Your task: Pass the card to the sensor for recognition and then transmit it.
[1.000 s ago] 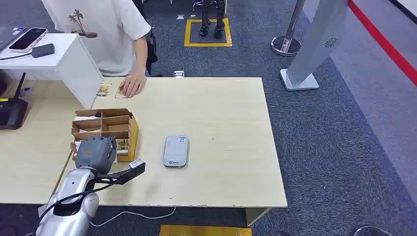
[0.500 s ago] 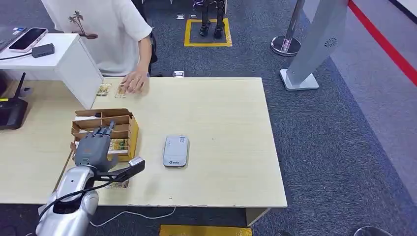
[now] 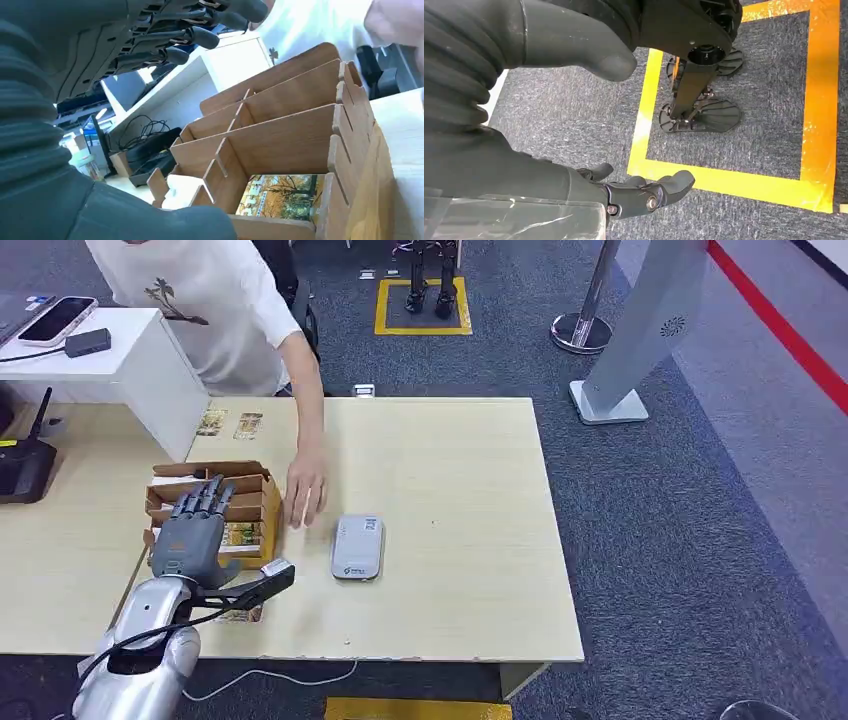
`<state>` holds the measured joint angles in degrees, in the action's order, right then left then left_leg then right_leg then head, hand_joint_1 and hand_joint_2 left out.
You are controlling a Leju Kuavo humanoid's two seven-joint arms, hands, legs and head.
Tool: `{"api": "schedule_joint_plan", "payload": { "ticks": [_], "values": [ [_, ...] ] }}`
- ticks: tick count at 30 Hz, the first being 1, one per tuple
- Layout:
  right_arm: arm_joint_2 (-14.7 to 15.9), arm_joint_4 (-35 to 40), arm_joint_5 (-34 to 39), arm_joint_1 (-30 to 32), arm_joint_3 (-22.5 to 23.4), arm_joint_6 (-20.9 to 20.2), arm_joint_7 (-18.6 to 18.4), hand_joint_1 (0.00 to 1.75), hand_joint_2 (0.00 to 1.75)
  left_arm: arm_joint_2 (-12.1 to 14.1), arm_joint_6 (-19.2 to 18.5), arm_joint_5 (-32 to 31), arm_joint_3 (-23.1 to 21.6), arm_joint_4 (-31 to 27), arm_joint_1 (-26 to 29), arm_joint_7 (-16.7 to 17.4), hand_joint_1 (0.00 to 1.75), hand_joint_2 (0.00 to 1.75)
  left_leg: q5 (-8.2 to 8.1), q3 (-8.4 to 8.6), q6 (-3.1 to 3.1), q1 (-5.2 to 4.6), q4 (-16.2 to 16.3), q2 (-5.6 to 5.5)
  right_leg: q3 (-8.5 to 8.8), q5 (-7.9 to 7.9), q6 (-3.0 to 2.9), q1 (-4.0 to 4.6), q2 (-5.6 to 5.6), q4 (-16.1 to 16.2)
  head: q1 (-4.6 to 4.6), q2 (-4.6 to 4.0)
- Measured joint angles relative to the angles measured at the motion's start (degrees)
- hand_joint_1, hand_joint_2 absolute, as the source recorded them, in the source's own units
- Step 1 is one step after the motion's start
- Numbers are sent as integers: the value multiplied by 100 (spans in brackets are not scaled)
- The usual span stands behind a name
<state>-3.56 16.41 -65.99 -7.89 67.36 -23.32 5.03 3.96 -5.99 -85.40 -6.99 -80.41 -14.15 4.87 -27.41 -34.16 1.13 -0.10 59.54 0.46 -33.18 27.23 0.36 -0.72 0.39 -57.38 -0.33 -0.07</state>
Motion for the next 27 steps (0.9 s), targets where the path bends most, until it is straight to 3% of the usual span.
{"api": "schedule_joint_plan", "payload": {
  "ticks": [27],
  "values": [
    [2, -2, 0, 1, 0, 0, 20, 0, 175, -2, 11, 18, -76, 0, -95, 26, 0, 175, 0, 0, 0, 0, 0, 0, 0, 0, 0, 0, 0, 0, 0, 0]
  ]
}}
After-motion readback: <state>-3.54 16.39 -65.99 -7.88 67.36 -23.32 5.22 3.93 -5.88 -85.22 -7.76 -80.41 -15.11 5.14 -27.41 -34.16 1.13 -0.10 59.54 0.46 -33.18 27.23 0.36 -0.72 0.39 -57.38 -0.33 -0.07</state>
